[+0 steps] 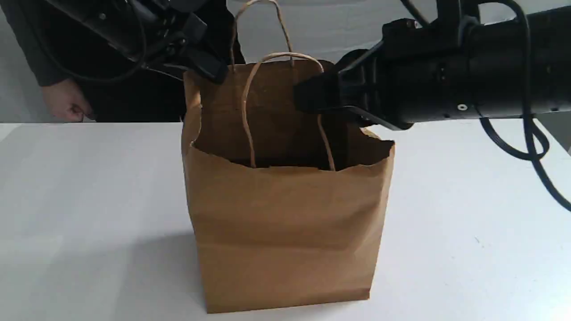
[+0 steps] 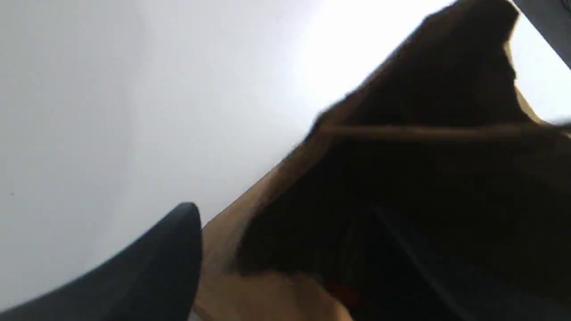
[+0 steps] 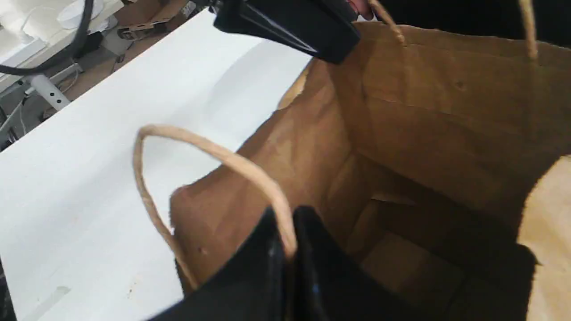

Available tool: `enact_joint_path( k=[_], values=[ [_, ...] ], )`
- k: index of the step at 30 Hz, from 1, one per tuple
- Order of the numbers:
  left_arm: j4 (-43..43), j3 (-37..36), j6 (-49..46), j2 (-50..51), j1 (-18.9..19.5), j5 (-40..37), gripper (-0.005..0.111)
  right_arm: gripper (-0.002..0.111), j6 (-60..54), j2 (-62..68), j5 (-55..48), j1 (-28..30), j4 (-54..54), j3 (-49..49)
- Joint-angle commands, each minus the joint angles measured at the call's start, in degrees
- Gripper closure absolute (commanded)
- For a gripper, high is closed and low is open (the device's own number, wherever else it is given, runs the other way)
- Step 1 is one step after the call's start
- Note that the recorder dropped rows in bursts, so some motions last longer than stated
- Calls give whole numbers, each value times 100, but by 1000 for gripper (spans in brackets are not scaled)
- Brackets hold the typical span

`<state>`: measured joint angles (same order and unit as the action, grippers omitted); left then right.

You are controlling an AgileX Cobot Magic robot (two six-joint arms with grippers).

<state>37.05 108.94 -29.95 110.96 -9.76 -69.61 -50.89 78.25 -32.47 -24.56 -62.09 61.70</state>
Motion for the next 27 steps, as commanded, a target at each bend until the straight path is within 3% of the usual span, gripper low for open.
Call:
enact_joint_path(
  k=[1,10,18,21,27],
  values=[
    [-21,3,57,-205,104,-35,50,108,13,15,6,-6,3,-26],
    [-915,3,311,-659,115,-35,55,108,35,15,6,-6,13,-26],
    [-982,3,405,-999,115,-35,56,107,161,15,-121,-6,25,-26],
    [-1049,3,442,-1017,115,-35,56,97,161,15,-158,-6,25,-26],
    [-1048,3,442,-1017,115,-35,56,67,161,15,-171,-6,25,-26]
  ],
)
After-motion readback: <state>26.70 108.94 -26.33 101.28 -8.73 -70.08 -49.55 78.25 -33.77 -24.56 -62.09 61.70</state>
